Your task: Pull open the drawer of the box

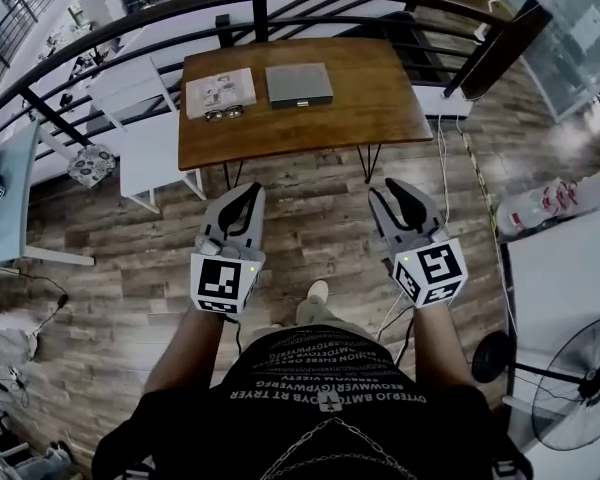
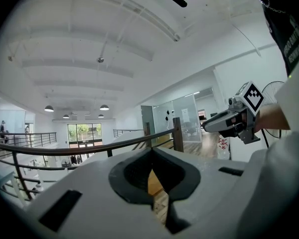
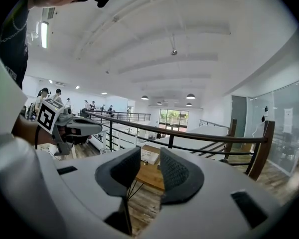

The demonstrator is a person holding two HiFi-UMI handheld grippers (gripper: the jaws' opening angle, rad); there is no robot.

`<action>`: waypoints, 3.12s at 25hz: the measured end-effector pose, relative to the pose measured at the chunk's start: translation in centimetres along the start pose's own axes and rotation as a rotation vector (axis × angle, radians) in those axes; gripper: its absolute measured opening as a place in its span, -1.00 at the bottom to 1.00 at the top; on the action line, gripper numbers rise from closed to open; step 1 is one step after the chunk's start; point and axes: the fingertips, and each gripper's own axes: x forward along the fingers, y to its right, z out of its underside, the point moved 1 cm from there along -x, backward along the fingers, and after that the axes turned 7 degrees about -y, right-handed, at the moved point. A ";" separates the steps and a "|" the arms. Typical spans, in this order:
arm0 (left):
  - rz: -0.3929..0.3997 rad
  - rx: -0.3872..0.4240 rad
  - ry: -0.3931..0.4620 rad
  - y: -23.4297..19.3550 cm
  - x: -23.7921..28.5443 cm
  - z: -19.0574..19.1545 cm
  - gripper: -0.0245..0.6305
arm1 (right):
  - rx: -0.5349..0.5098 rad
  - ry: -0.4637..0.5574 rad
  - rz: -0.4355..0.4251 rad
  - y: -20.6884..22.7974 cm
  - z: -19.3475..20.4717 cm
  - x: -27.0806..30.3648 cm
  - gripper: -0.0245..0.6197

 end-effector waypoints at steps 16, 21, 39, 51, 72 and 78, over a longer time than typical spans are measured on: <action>-0.102 0.018 -0.009 -1.3 7.5 -2.8 -0.91 | -0.027 0.047 -0.106 7.1 -1.9 6.1 -0.57; -0.142 0.013 -0.038 -1.1 9.3 -2.8 -0.91 | -0.041 0.071 -0.163 8.4 -2.4 7.7 -0.57; -0.251 0.152 0.061 -2.0 9.6 -4.2 -0.91 | -0.017 0.069 -0.178 9.3 -2.3 10.4 -0.57; -0.122 0.103 0.030 -7.6 13.7 -3.9 -0.91 | 0.023 0.055 -0.122 9.1 -3.7 15.8 -0.57; -0.004 0.070 0.046 -18.3 21.0 -3.8 -0.91 | 0.005 0.002 -0.064 8.3 -8.2 27.0 -0.57; 0.053 0.071 0.029 -19.9 23.3 -3.0 -0.91 | 0.017 -0.003 -0.029 9.0 -8.6 29.3 -0.57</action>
